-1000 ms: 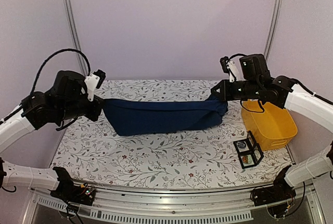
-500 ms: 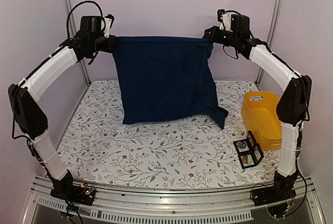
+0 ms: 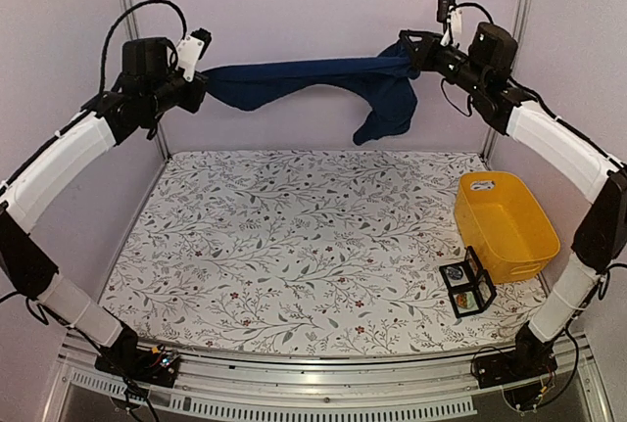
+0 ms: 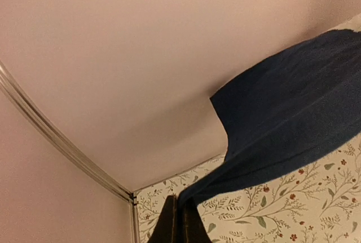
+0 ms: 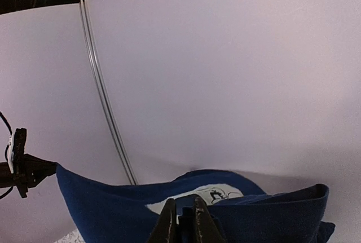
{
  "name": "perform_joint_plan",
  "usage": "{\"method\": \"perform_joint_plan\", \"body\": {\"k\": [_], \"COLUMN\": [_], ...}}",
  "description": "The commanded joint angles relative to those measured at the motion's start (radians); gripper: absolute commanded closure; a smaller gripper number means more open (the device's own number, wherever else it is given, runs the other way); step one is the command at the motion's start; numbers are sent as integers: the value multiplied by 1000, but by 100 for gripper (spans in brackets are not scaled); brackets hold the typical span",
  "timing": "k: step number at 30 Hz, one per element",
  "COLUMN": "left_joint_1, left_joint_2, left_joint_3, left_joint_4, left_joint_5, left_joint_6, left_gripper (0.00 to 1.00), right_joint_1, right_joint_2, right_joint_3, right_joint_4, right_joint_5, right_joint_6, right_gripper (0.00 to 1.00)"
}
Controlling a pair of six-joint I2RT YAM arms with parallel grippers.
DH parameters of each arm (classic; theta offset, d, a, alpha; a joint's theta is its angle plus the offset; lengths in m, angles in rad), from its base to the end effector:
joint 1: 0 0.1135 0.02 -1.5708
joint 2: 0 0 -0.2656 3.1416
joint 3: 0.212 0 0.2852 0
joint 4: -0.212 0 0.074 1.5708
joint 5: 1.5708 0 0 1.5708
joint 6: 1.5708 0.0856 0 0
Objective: Pin the brooch onto the clothing
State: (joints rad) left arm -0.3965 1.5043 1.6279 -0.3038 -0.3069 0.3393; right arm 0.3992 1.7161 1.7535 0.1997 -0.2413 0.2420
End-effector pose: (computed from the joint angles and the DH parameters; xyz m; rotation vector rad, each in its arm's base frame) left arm 0.4018 -0.1402 0.4446 0.4148 1.6979 0.2266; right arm 0.4413 0.2083 0.4836 -0.3153 1.3383 0.7004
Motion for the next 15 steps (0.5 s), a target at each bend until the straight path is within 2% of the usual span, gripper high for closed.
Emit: {"method": "perform_joint_plan", "body": {"k": [1,3,5,6,9,12,15], "left_joint_1": [-53,-84,-113,-125,-157,-190,-197], "left_joint_2": [-120,-160,-179,-180,-161,-114,-79], "left_joint_3": [-311,-454,-560,-600,-692,-724,-703], "left_joint_4": [-48,-69,-104,-123,-199,-294,-344], "left_joint_5": [-31,-35,-24,-12,12,4,13], "left_joint_6": [-147,-227,-306,-333,-414,-426,-450], "left_gripper": [100,100,100,100,100,100,100], "right_joint_1": [104,152,180,186,188,187,186], "right_joint_2": [-143,-215,-271,-291,-381,-462,-462], "right_joint_3": [-453,-665,-861,-948,-1147,-1160,-1057], "right_joint_4": [44,44,43,43,16,-108,-269], "right_joint_5": [10,68,124,152,232,325,356], "right_joint_6": [27,95,235,310,458,432,331], "right_gripper": [83,71,57,54,52,53,52]}}
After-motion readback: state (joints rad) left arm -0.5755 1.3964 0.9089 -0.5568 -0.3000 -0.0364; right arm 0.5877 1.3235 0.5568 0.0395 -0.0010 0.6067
